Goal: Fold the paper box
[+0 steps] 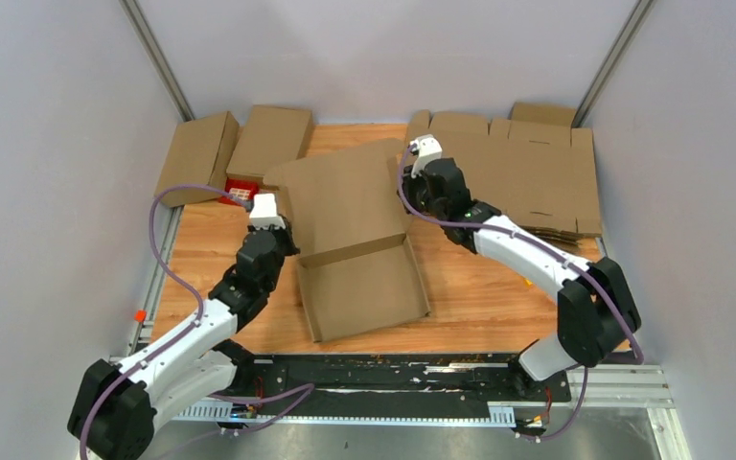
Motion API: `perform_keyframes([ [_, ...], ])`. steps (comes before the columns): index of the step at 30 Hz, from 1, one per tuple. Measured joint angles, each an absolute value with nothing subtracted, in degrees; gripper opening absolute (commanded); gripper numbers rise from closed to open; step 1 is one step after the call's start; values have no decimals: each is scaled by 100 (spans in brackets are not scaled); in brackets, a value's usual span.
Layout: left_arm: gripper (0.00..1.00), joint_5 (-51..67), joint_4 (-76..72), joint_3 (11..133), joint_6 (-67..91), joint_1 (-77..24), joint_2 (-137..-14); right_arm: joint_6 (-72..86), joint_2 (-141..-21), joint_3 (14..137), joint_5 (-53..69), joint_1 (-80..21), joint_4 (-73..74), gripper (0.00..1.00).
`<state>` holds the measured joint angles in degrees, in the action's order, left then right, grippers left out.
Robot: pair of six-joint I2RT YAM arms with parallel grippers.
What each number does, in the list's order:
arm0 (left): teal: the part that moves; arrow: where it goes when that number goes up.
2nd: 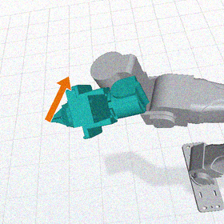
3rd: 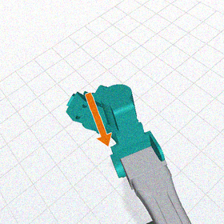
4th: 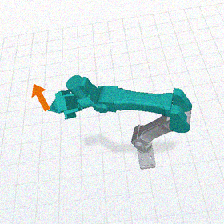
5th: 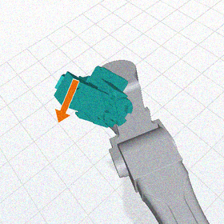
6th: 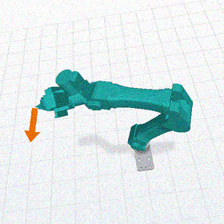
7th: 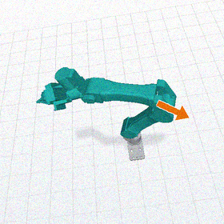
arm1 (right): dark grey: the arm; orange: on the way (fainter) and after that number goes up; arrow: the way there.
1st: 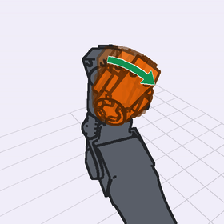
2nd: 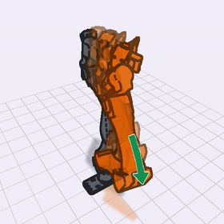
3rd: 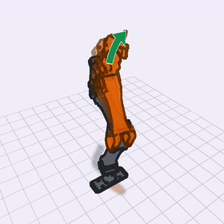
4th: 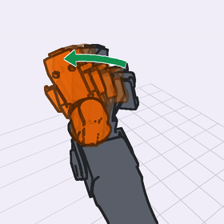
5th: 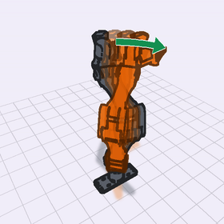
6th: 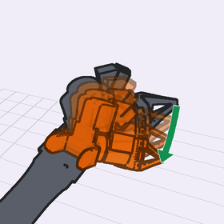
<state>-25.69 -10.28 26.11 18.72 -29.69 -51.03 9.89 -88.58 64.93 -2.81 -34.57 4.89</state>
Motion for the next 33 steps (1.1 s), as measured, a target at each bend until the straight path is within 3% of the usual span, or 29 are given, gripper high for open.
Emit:
perform_keyframes([
  [12,0,-2399,-3627,1817,849,-3365,-5616,-202,-8377,4204,-1498,-3953,-2904,0],
  [18,0,-2324,-4718,1863,473,-3367,-6171,-823,-8517,4119,-1885,-3964,-4217,0],
  [21,4,-2296,-4956,2115,298,-3367,-6547,-1015,-8621,4200,-2108,-3964,-4493,0],
  [26,0,-2117,-5876,2257,102,-3365,-6987,-1111,-8823,4501,-2526,-3953,-4611,0],
  [28,0,-1903,-6254,2255,-45,-3361,-7179,-1052,-8831,4550,-2569,-3913,-4591,10],
  [30,0,-1697,-6508,2220,-132,-3354,-7310,-902,-8831,4567,-2545,-3837,-4442,30],
  [33,0,-1356,-6831,2078,-239,-3356,-7456,-602,-8827,4571,-2300,-3756,-4012,67],
])
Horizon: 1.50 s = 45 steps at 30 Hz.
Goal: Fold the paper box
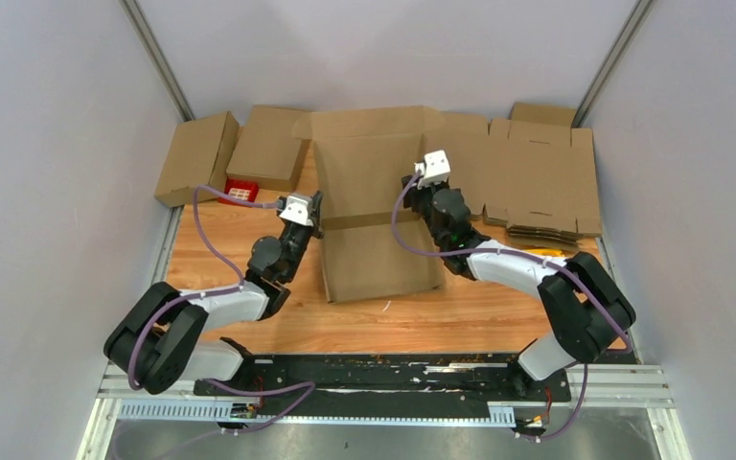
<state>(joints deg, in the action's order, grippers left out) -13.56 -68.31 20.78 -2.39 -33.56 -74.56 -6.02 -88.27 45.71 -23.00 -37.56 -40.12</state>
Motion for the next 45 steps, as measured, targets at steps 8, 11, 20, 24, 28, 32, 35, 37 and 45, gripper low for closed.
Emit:
perform_keyframes([
  [8,0,-777,-7249,1824,-429,-3369,-7673,200,-8331,4582,-1450,-3437,-2366,76],
  [11,0,-611,-7349,1809,-443,-3382,-7723,429,-8053,4775,-1278,-3273,-1509,82],
  [20,0,-464,-7397,1802,-469,-3415,-7824,659,-7828,6156,-884,-2832,1048,90],
  [24,0,-360,-7393,1758,-489,-3433,-7824,716,-7585,6158,-805,-2534,1402,86],
  [28,0,-252,-7384,1739,-489,-3454,-7824,757,-7649,6543,-722,-2314,1874,79],
  [32,0,-196,-7384,1719,-489,-3454,-7824,864,-7808,7006,-711,-2139,2174,78],
  [35,0,-193,-7380,1719,-489,-3454,-7824,943,-7791,7004,-687,-1997,2316,78],
  [37,0,-193,-7376,1717,-486,-3454,-7824,989,-7758,6923,-668,-1885,2342,80],
  [45,0,-220,-7367,1717,-486,-3454,-7824,1162,-7249,6149,-587,-1643,2416,84],
])
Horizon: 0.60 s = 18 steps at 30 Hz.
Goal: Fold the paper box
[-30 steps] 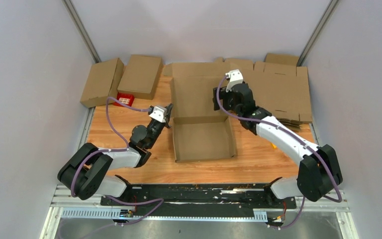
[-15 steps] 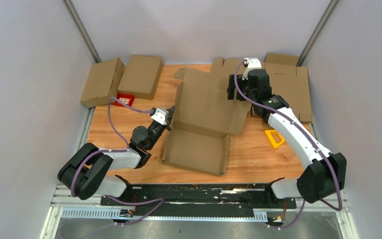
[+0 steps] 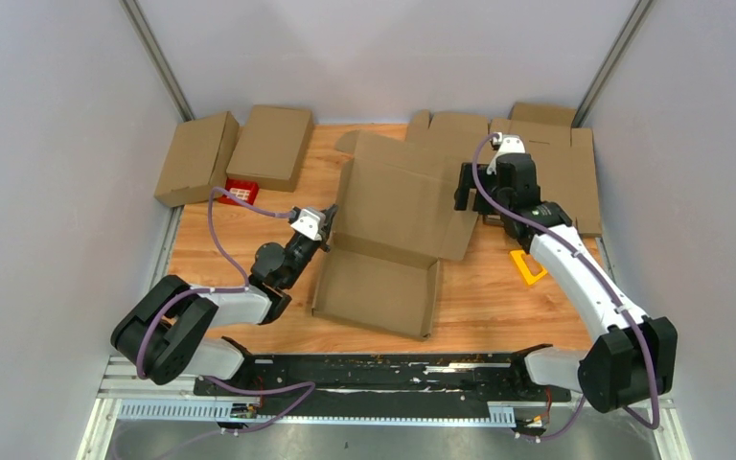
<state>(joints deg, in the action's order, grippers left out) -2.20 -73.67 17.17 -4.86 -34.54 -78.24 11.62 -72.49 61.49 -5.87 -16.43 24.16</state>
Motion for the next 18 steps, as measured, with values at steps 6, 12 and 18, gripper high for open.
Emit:
perform_keyframes([
  [6,0,-217,-7367,1717,-484,-3454,-7824,1304,-7192,5940,-38,-1455,2370,61],
  [12,0,-226,-7367,1717,-484,-3452,-7835,1347,-7203,5929,294,-1404,2228,46],
  [18,0,-261,-7367,1712,-482,-3452,-7872,1347,-7303,5929,515,-1393,2154,36],
])
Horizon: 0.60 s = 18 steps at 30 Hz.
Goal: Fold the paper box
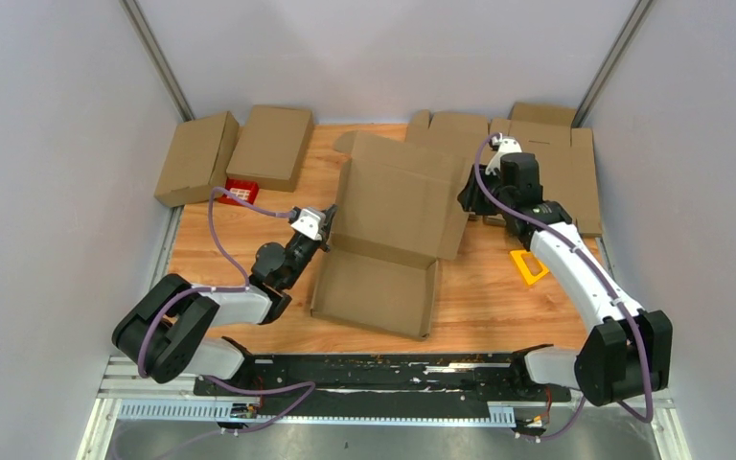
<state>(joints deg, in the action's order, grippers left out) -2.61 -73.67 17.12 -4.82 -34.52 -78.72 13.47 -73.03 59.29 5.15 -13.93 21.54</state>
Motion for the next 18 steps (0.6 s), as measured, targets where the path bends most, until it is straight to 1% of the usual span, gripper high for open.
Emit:
perform_keyframes([
  [3,0,-261,-7376,1699,-482,-3452,-7872,1347,-7343,5929,572,-1393,2154,40],
  [4,0,-261,-7376,1695,-482,-3452,-7872,1345,-7347,5929,572,-1393,2154,40],
  [6,0,-261,-7380,1693,-482,-3452,-7872,1347,-7365,5929,572,-1393,2150,36],
  [7,0,-259,-7380,1693,-480,-3452,-7872,1347,-7376,5929,569,-1393,2143,31],
  [9,0,-259,-7389,1693,-480,-3452,-7872,1376,-7415,5929,569,-1393,2080,18],
  [10,0,-259,-7393,1693,-480,-3452,-7876,1404,-7435,5929,574,-1393,2034,4],
  [11,0,-259,-7393,1693,-482,-3452,-7878,1437,-7459,5929,582,-1393,1981,0],
  [14,1,-259,-7397,1691,-480,-3452,-7885,1518,-7548,5959,659,-1389,1885,0],
  [15,5,-263,-7397,1691,-464,-3452,-7887,1514,-7585,5994,676,-1389,1887,0],
  [18,21,-416,-7308,1693,-209,-3452,-7872,1485,-7673,6101,714,-1378,1868,0],
])
